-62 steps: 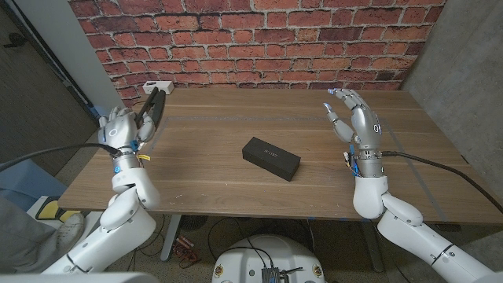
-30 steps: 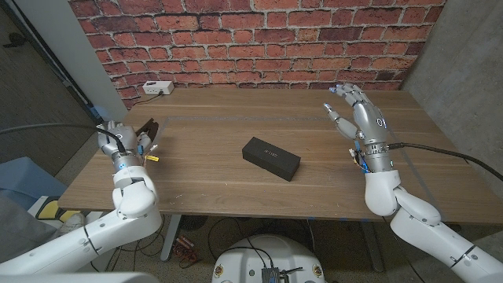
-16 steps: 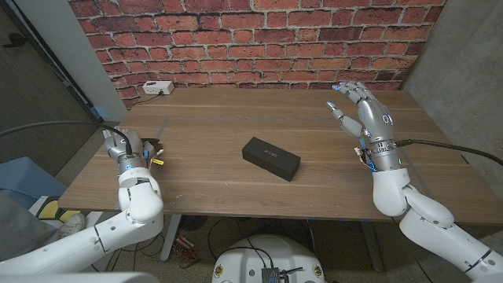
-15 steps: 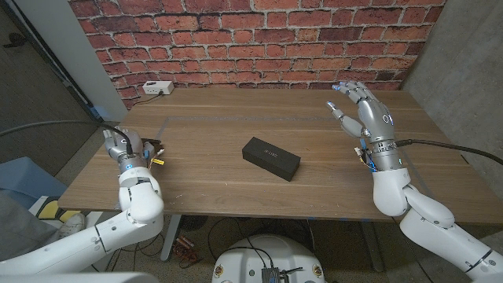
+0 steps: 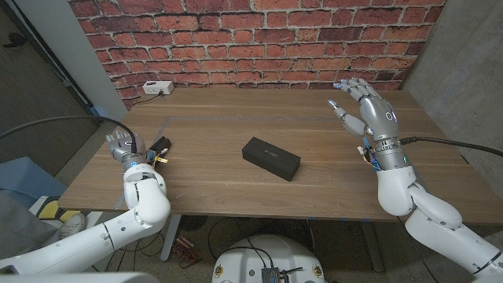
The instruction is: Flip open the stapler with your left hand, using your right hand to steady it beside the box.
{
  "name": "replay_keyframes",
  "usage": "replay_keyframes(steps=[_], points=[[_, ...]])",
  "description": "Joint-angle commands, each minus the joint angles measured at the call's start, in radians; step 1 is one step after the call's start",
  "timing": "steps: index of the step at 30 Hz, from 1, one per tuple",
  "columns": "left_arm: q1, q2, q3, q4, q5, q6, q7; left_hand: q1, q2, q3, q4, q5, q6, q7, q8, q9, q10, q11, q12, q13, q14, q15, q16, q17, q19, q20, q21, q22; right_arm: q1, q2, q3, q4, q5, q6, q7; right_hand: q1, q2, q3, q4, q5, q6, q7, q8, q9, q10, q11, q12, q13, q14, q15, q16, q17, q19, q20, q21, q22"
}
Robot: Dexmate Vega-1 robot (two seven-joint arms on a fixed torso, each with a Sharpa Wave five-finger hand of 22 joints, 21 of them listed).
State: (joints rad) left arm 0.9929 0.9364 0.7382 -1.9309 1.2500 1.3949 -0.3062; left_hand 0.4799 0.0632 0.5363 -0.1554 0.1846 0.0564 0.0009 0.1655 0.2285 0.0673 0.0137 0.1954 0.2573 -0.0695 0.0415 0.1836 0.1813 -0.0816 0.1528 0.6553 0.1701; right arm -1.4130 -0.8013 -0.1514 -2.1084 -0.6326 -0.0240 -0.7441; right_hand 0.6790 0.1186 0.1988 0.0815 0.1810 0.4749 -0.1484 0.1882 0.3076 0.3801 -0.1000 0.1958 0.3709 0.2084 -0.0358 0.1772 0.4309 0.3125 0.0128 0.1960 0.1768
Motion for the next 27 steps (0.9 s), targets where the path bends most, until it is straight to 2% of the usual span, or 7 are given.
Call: replay_keyframes(steps=[1, 9, 15, 18, 20, 24, 27], points=[[0.114, -0.049, -0.206, -0.132, -0.173, -0.043, 0.15, 0.012, -0.024, -0.026, -0.003, -0.005, -0.117, 0.014, 0.001, -0.027, -0.069, 0.01, -0.007, -0.012, -0.046, 0.024, -0.003, -0.001, -0.014, 0.007, -0.034, 0.003, -0.013, 0.008, 0.021, -0.016, -0.023, -0.009, 0.018, -0.008, -0.001, -0.003, 0.0, 0.0, -0.003, -0.004, 0.003, 0.001, -0.001, 0.001, -0.001, 0.0, -0.005, -0.131, 0.006, -0.001, -0.003, 0.002, -0.002, 0.001], [0.24, -0.114, -0.404, -0.319, -0.422, -0.154, 0.421, -0.018, -0.044, -0.054, 0.013, -0.008, -0.117, -0.007, 0.014, -0.035, -0.087, 0.008, -0.003, -0.017, -0.049, 0.012, 0.003, 0.003, -0.011, -0.013, -0.046, 0.004, 0.018, 0.017, 0.024, -0.018, -0.01, -0.046, 0.069, -0.009, 0.0, -0.002, -0.002, 0.0, -0.005, -0.007, 0.003, -0.001, -0.004, 0.001, -0.001, -0.002, -0.008, -0.131, 0.006, -0.006, -0.004, 0.003, -0.002, 0.001], [0.394, -0.258, -0.697, -0.388, -0.793, -0.597, 0.572, -0.051, -0.01, -0.068, 0.043, -0.006, -0.069, -0.018, 0.033, -0.04, -0.058, -0.002, 0.018, -0.023, -0.01, -0.02, 0.022, 0.007, 0.023, -0.03, -0.05, 0.005, 0.066, 0.01, 0.025, -0.023, 0.086, -0.069, 0.194, -0.031, 0.001, -0.009, 0.007, -0.003, -0.021, -0.003, -0.001, -0.006, -0.02, 0.008, -0.006, -0.008, -0.023, -0.12, 0.006, -0.013, -0.008, 0.005, -0.002, 0.0], [0.405, -0.29, -0.761, -0.36, -0.951, -0.798, 0.578, -0.071, 0.0, -0.075, 0.058, -0.007, -0.064, -0.026, 0.032, -0.041, -0.047, -0.011, 0.024, -0.026, -0.006, -0.03, 0.024, 0.01, 0.026, -0.042, -0.056, 0.004, 0.086, -0.006, 0.011, -0.046, 0.083, -0.12, 0.258, -0.058, 0.0, -0.019, 0.018, -0.005, -0.046, 0.004, -0.005, -0.012, -0.047, 0.013, -0.011, -0.014, -0.043, -0.11, 0.006, -0.021, -0.019, 0.011, -0.005, 0.0], [0.382, -0.297, -0.764, -0.371, -1.015, -0.796, 0.562, -0.085, 0.001, -0.081, 0.065, -0.008, -0.061, -0.03, 0.032, -0.041, -0.041, -0.018, 0.026, -0.027, 0.001, -0.043, 0.026, 0.011, 0.028, -0.045, -0.06, 0.004, 0.099, -0.02, 0.005, -0.067, 0.093, -0.156, 0.315, -0.073, -0.002, -0.025, 0.023, -0.005, -0.063, 0.007, -0.008, -0.016, -0.065, 0.018, -0.015, -0.018, -0.05, -0.108, 0.007, -0.026, -0.022, 0.015, -0.005, -0.001], [0.328, -0.281, -0.789, -0.348, -1.18, -0.862, 0.474, -0.124, -0.006, -0.103, 0.079, -0.009, -0.041, -0.037, 0.034, -0.044, 0.015, -0.013, 0.047, -0.032, 0.075, -0.058, 0.047, 0.01, 0.063, -0.042, -0.065, 0.004, 0.134, -0.063, 0.003, -0.14, 0.152, -0.29, 0.506, -0.153, -0.013, -0.057, 0.032, 0.002, -0.266, 0.056, -0.016, -0.049, -0.188, 0.15, -0.022, -0.071, -0.069, 0.053, 0.009, -0.09, -0.002, 0.05, -0.002, -0.004], [0.285, -0.297, -0.814, -0.243, -1.377, -1.083, 0.366, -0.146, -0.008, -0.114, 0.09, -0.008, -0.053, -0.06, 0.027, -0.045, 0.023, -0.017, 0.049, -0.035, 0.07, -0.063, 0.041, 0.01, 0.062, -0.041, -0.073, 0.004, 0.156, -0.083, 0.008, -0.161, 0.203, -0.334, 0.579, -0.195, -0.013, -0.073, 0.044, 0.006, -0.335, 0.073, -0.015, -0.059, -0.236, 0.162, -0.019, -0.091, -0.123, 0.04, 0.003, -0.106, -0.032, 0.062, -0.01, -0.004]])
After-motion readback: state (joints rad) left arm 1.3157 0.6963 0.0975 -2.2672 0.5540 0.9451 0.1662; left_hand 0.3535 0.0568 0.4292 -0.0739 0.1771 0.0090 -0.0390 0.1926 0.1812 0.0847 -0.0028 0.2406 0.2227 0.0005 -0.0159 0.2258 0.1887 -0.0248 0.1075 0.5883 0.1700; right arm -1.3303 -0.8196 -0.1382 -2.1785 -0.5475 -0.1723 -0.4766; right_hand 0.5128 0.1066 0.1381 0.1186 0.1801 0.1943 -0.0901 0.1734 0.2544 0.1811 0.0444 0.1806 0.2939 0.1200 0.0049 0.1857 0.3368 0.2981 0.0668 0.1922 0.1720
